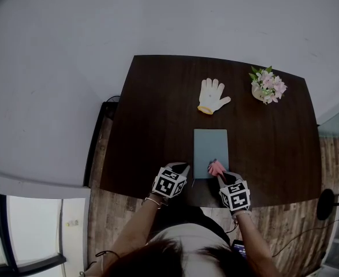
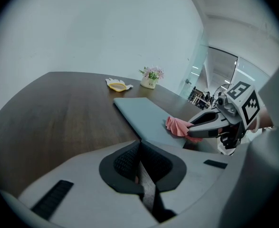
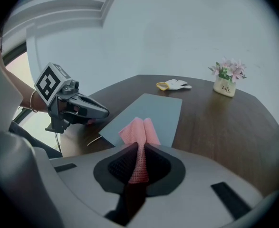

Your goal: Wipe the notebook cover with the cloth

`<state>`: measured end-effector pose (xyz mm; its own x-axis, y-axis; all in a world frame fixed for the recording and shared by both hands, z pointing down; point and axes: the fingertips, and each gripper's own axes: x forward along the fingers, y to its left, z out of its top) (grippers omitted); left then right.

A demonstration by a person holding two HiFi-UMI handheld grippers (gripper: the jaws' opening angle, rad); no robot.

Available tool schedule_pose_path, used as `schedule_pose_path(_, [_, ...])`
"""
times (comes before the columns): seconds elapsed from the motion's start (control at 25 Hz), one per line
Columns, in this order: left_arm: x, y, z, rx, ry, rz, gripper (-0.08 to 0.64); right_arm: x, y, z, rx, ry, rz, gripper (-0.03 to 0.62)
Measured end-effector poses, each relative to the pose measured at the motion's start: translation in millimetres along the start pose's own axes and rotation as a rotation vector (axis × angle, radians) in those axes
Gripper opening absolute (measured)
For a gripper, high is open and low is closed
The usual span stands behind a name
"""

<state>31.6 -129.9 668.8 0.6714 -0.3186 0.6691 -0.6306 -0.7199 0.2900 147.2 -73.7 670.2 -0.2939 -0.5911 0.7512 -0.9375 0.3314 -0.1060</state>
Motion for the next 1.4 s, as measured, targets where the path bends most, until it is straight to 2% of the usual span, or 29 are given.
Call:
schedule_pose_path(0.36, [1, -4, -4, 0.027, 0.014, 0.016, 0.018, -20, -32, -18, 0.047, 0.006, -0.077, 0.041])
schedule_pose_path(0.52, [-1, -1, -2, -0.01, -0.007, 0.034, 0.02, -29, -42, -19, 0.063, -0.006, -0.117, 0.04])
schedule_pose_path(0.68, [-7, -2, -2, -0.053, -0.028, 0.054, 0.018, -43, -48, -7, 0.075, -0.06, -0.152, 0.04])
schedule_pose_path(1.16, [-55, -22, 40, -0.088, -0.24, 0.131, 0.018, -75, -30, 44, 0.071, -0.254, -0.126, 0.04])
schedule_pose_path(1.4, [-82, -43, 52, -0.061, -0.307, 0.153, 0.018, -96, -18, 59, 0.071, -0.337, -0.12, 0.04])
